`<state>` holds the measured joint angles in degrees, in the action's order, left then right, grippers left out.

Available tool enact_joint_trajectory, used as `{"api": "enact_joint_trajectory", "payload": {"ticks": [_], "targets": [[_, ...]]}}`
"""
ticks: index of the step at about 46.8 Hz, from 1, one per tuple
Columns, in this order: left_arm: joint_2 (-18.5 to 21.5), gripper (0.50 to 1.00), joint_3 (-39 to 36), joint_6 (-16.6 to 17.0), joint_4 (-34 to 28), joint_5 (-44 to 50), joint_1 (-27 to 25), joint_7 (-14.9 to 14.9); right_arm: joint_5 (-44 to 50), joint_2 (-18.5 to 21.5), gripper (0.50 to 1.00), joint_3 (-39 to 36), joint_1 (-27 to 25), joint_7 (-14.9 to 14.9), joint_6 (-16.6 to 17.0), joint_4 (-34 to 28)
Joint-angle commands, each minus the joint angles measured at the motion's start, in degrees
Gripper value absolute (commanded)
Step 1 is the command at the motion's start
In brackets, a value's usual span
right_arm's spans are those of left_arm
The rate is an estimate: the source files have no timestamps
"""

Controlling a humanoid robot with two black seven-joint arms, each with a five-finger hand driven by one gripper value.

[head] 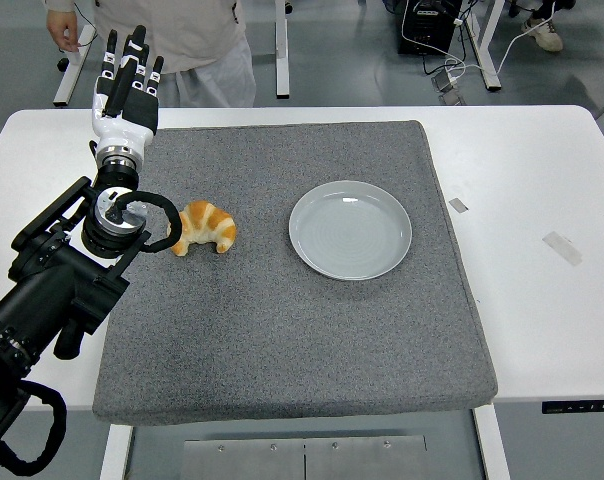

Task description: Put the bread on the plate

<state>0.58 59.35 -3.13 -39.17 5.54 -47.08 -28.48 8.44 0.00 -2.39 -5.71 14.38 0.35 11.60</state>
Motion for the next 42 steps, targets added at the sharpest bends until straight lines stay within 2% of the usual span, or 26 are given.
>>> {"api": "enact_joint_trajectory", "payload": {"ticks": [1,8,19,26,34,38,42], "targets": [[-0.1,0.978,0.1,-0.3,0.0,-1.3,0.0,-1.0,0.0,0.0,1.000,0.0,0.0,0.0,0.0,0.0],[-0.2,0.978,-1.6,-0.3,-0.1,-4.3,0.1,-2.9,0.0,0.0,1.000,0.0,0.0,-0.1,0.0,0.0],[1.4,0.978,-4.0,-2.3,-0.1,-5.1,-0.1,-3.1,0.0,0.0,1.000,0.0,0.0,-0.1,0.0,0.0],[6.0,0.978,-12.1,-3.5,0.0,-10.0,-2.7,-3.0,0.0,0.0,1.000,0.0,0.0,0.0,0.0,0.0],[11.4,0.978,-22.6,-2.1,0.5,-12.7,-6.3,-2.5,0.0,0.0,1.000,0.0,0.0,-0.1,0.0,0.0],[14.6,0.978,-29.8,-4.1,0.2,-13.1,-8.0,-3.2,0.0,0.0,1.000,0.0,0.0,0.0,0.0,0.1],[18.2,0.978,-33.7,-9.8,-0.5,-14.6,-9.5,-5.4,0.0,0.0,1.000,0.0,0.0,0.0,0.0,0.0]]}}
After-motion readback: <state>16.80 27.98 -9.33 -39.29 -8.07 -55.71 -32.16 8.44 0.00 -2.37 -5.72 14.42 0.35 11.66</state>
